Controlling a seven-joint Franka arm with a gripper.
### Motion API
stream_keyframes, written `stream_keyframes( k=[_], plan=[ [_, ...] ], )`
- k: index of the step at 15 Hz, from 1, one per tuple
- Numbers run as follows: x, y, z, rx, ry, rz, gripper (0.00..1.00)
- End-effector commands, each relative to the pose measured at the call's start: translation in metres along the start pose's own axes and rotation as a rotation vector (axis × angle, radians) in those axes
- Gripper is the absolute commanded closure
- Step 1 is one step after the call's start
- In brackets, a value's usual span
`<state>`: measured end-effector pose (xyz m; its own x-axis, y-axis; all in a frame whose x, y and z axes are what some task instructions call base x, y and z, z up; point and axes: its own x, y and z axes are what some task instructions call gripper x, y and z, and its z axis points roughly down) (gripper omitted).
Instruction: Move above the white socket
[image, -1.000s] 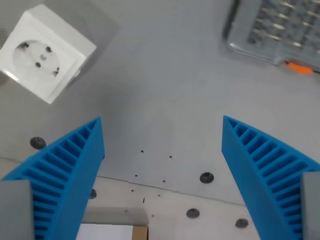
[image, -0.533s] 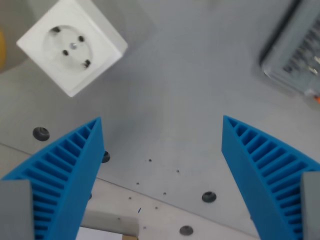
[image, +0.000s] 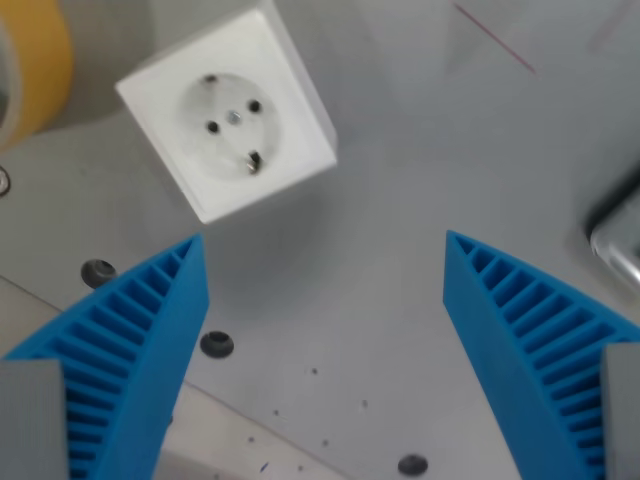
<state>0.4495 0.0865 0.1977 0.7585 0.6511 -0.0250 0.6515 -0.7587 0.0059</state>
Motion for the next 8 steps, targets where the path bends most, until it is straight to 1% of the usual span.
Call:
stream_keyframes(
  k=[1, 5, 8],
  plan=[
    [0.003, -0.012, 0.011, -0.075, 0.089, -0.321, 0.0],
    [0.012, -0.022, 0.02, -0.081, 0.088, -0.366, 0.0],
    [0.017, -0.027, 0.025, -0.086, 0.085, -0.393, 0.0]
  ],
)
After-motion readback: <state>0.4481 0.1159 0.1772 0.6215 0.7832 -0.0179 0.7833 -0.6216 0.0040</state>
